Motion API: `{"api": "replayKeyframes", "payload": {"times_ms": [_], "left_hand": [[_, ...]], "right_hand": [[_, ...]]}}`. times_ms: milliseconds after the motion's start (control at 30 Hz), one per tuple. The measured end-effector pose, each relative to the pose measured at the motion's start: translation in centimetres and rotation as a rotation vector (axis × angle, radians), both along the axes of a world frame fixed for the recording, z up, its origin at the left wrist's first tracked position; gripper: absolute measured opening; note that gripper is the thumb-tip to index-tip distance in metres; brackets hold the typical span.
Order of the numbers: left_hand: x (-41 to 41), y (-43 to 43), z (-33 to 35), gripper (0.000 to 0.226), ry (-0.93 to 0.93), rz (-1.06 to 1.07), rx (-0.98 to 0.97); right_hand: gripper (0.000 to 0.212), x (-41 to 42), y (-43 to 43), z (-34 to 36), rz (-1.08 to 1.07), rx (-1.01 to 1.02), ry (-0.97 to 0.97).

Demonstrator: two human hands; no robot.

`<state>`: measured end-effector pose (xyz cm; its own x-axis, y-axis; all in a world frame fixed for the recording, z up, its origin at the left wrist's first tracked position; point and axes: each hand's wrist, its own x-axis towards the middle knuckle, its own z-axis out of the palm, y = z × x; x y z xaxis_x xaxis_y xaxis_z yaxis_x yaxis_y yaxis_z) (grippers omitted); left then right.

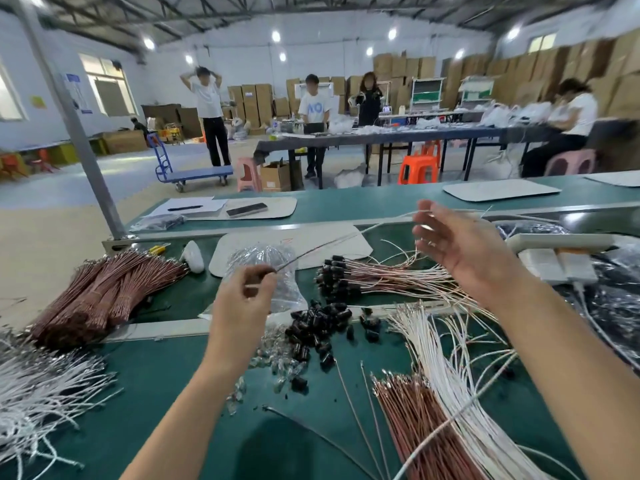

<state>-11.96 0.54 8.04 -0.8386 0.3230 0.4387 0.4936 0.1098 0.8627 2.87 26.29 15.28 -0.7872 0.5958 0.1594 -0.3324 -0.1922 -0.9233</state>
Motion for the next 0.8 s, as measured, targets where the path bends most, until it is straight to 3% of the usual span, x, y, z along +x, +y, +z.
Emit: {"api": "replayKeyframes", "payload": {"times_ms": [167, 367, 467, 667, 800], "left_hand": [[-4.5, 8.6, 0.7, 0.020, 0.075, -0.040, -0.144], [-10.6, 16.6, -1.7, 0.023, 0.065, -0.063, -0.406], [-12.3, 18.4, -3.2, 0.032, 0.059, -0.073, -0.563], [-10.8, 16.3, -3.0, 0.039, 0.029, -0.042, -0.457], [-5.4, 10.2, -2.2, 0.033, 0.162, -0.175, -0.501]], "right_hand": [[0.027, -3.0, 6.9, -0.2, -0.090, -0.152, -0.085], [0.050, -5.0, 11.6, -2.3, -0.090, 0.031, -0.376], [0.051, -5.1, 12.0, -4.0, -0.055, 0.111, -0.440], [0.031, -3.6, 9.4, -5.9, -0.074, 0.263, -0.468], [0.031, -1.3, 5.6, -5.8, -0.089, 0.562, -0.544]]}}
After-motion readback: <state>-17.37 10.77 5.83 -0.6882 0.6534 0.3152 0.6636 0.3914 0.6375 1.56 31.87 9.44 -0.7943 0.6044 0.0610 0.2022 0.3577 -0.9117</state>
